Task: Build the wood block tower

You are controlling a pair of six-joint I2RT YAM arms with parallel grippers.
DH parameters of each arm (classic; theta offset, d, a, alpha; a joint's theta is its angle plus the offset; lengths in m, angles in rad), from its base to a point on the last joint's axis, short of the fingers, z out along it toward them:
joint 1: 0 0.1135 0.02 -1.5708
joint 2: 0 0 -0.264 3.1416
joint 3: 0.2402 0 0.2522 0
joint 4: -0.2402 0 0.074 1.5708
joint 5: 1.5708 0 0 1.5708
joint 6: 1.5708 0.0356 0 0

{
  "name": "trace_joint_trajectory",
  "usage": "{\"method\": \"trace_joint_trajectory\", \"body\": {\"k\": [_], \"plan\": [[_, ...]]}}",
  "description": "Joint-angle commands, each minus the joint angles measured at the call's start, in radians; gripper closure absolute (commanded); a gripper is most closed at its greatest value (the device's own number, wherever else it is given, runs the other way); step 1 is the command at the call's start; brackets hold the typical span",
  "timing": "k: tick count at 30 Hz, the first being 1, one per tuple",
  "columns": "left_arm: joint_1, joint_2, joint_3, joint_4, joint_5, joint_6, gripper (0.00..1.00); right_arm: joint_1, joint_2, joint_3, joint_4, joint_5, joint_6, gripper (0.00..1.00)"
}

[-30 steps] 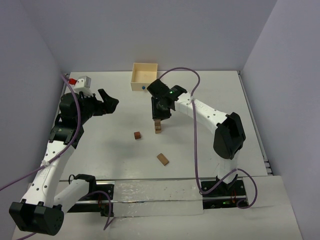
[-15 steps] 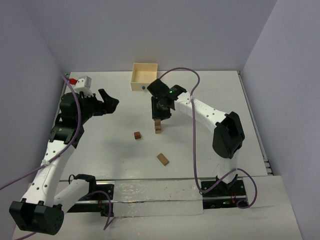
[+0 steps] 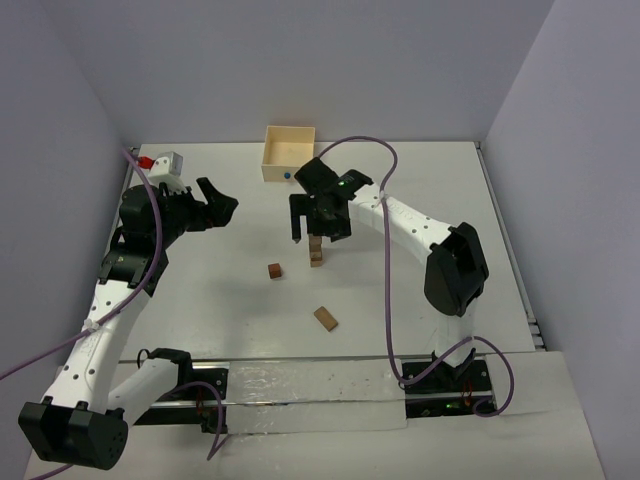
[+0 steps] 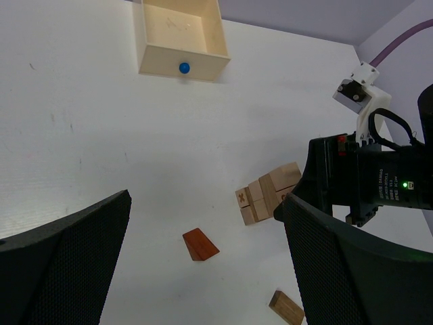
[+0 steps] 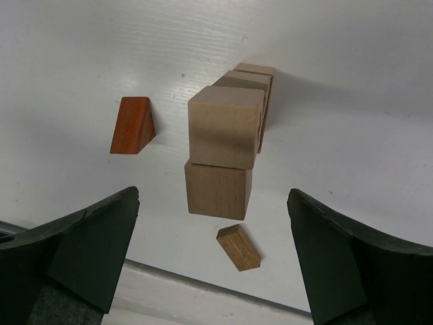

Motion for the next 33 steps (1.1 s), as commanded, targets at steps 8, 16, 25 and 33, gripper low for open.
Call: {"method": "trace_joint_trajectory", "body": {"k": [8, 16, 25, 33], "plan": [[0.005, -0.019, 0.06, 0.021, 0.019, 0.028, 0.01, 0.04, -0.313, -0.275, 0.14, -0.095, -0.123, 0.01], [0.007, -0.036, 0.021, 0.046, 0.044, 0.039, 0.01, 0.088, -0.588, -0.635, 0.235, -0.169, -0.285, 0.09], [0.007, -0.054, 0.038, 0.023, 0.004, 0.07, 0.01, 0.322, -0.486, -0.733, 0.34, -0.042, -0.326, 0.12], [0.007, -0.071, 0.018, 0.017, -0.015, 0.084, 0.01, 0.344, -0.282, -0.678, 0.332, 0.038, -0.289, 0.27]]}}
